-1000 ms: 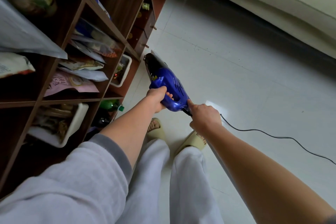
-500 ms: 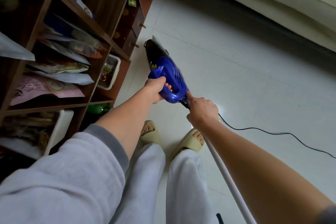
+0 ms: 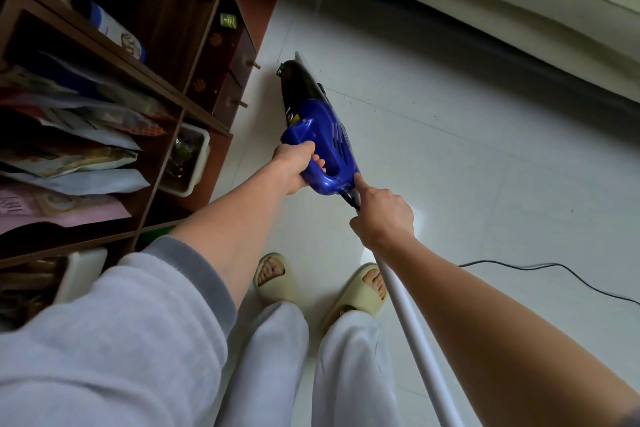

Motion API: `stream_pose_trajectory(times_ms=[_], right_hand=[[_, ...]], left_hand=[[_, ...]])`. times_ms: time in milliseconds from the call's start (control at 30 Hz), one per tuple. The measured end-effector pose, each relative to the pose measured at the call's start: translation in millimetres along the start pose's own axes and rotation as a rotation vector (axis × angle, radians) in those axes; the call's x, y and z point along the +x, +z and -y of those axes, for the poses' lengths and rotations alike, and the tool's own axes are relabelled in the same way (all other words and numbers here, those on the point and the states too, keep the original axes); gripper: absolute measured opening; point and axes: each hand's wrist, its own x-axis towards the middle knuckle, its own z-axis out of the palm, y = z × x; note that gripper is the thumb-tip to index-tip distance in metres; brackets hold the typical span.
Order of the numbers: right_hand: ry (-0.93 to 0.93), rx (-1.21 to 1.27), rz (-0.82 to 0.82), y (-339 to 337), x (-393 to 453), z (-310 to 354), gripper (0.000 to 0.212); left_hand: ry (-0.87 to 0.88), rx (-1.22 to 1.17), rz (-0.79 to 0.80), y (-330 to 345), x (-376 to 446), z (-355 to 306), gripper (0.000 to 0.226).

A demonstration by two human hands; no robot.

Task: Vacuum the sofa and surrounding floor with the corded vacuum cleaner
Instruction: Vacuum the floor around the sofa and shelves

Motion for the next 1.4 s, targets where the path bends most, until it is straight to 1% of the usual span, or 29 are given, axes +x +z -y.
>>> stream_pose_trajectory(times_ms=[133, 300, 500, 567, 667, 867, 967, 1067, 1200, 1300, 1400], right_hand=[[0.017, 0.029, -0.021, -7, 15, -5, 0.067], [0.042, 0.069, -0.044, -18, 33, -13, 0.062], [0.065, 0.167, 0.001, -26, 43, -27, 0.066], [0.073, 0.201, 0.027, -27, 39, -30, 0.068], [0.084, 0.236, 0.042, -26, 31, -33, 0.070], [0.120, 0.296, 0.038, -19, 19, -39, 0.073], [0.149, 0.312, 0.027, -16, 16, -43, 0.074], [0.188, 0.359, 0.017, -9, 10, -46, 0.075], [0.235, 0.408, 0.001, 1, -1, -44, 0.073], [0.261, 0.449, -0.029, 10, -6, -46, 0.065], [0.283, 0.464, -0.038, 18, -10, -49, 0.064]], left_hand=[[0.025, 0.027, 0.018, 12, 9, -15, 0.005], [0.047, 0.053, 0.035, 33, 18, -35, 0.008], [0.075, 0.110, 0.059, 55, 22, -47, 0.009], [0.073, 0.139, 0.060, 58, 21, -46, 0.005], [0.073, 0.178, 0.056, 63, 17, -43, 0.007], [0.079, 0.220, 0.075, 71, 12, -35, 0.003], [0.088, 0.216, 0.084, 78, 9, -33, 0.013], [0.105, 0.271, 0.111, 85, 3, -30, 0.014], [0.118, 0.341, 0.136, 88, -3, -24, 0.015], [0.121, 0.379, 0.167, 92, -5, -17, 0.012], [0.123, 0.399, 0.180, 97, -6, -10, 0.009]])
